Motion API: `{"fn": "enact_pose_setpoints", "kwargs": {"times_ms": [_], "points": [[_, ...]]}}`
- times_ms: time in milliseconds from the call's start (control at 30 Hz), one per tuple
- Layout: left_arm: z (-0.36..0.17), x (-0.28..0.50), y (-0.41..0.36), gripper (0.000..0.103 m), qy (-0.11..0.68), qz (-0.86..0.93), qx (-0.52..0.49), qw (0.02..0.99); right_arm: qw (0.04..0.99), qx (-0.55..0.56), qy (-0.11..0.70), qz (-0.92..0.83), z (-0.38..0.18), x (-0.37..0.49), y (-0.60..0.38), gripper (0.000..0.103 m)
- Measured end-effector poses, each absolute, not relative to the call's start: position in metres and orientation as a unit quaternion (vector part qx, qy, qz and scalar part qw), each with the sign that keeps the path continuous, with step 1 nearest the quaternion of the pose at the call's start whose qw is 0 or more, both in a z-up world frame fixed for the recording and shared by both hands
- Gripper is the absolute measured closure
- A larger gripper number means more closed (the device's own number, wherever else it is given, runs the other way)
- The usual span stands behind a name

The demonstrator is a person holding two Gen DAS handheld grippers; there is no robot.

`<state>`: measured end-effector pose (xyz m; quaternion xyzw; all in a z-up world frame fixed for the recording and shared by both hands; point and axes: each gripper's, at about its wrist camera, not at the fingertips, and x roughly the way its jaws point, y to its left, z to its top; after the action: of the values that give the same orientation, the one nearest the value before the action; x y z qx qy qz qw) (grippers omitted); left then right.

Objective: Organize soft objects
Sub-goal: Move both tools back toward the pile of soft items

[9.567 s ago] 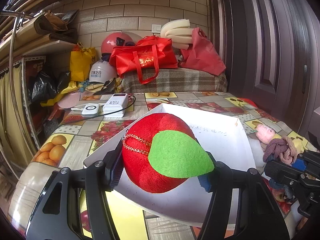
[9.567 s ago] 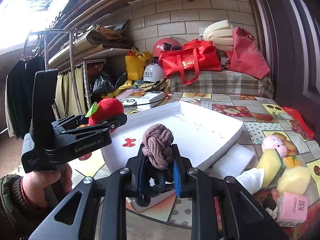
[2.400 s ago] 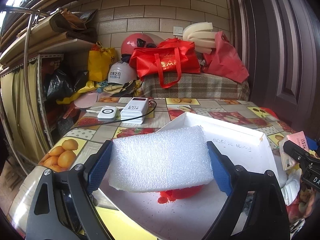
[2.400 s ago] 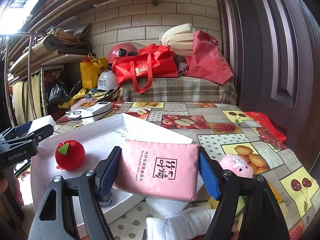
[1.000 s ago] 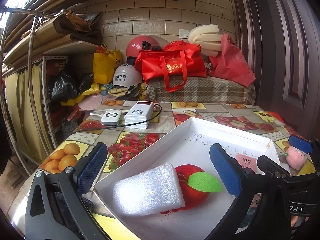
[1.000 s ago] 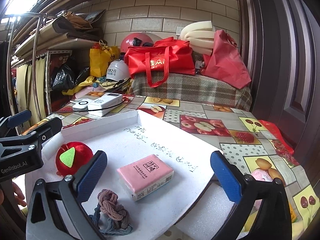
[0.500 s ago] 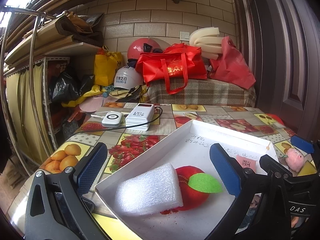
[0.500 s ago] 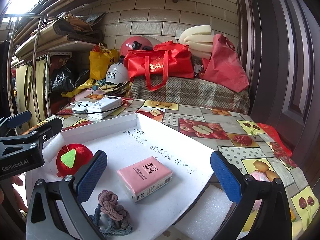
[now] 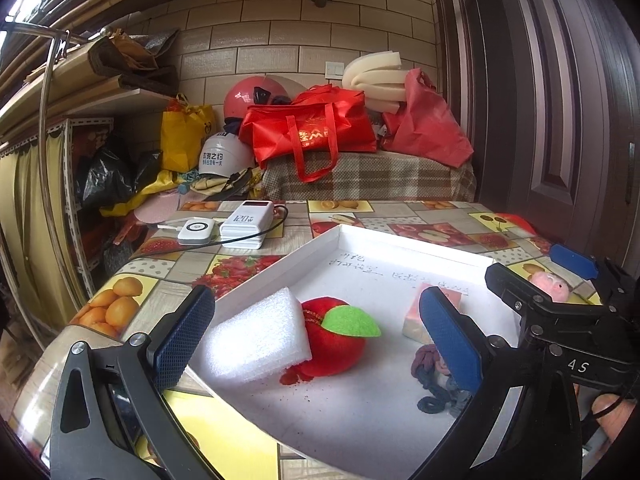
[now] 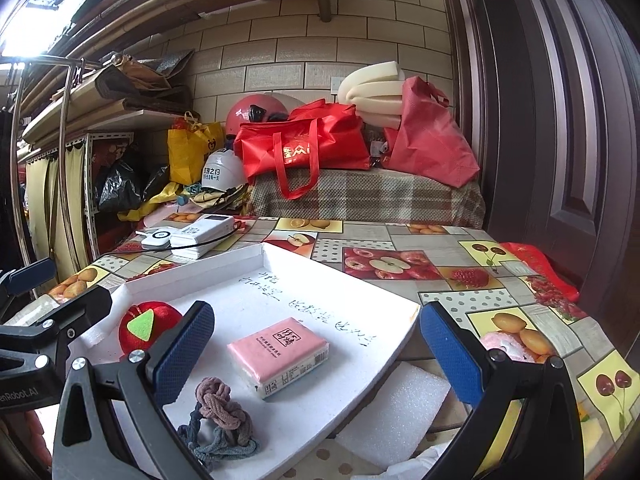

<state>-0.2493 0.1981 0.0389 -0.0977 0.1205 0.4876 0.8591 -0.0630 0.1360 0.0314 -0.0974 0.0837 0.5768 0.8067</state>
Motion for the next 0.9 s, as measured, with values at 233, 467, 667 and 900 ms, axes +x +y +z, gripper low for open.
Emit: {"fn": "enact_pose_setpoints", "kwargs": {"times_ms": [233, 467, 667, 900], "points": [[0.039, -0.228, 0.165, 0.0, 0.152, 0.418, -0.07, 0.893, 0.808, -0.105, 0.088, 0.574, 0.029, -0.061, 0.111, 0.0], [0.039, -0.224, 0.155, 0.0, 0.164, 0.383, -0.075, 0.906, 0.812, -0.115, 0.081, 0.567, 0.028, -0.056, 0.085, 0.0], [0.037, -0.219, 0.141, 0.0, 0.178, 0.34, -0.075, 0.92, 0.814, -0.115, 0.092, 0.563, 0.027, -0.048, 0.062, 0.0], [0.037, -0.205, 0.117, 0.0, 0.199, 0.276, -0.042, 0.939, 0.836, -0.09, 0.142, 0.523, 0.025, -0.012, 0.038, 0.0]]}}
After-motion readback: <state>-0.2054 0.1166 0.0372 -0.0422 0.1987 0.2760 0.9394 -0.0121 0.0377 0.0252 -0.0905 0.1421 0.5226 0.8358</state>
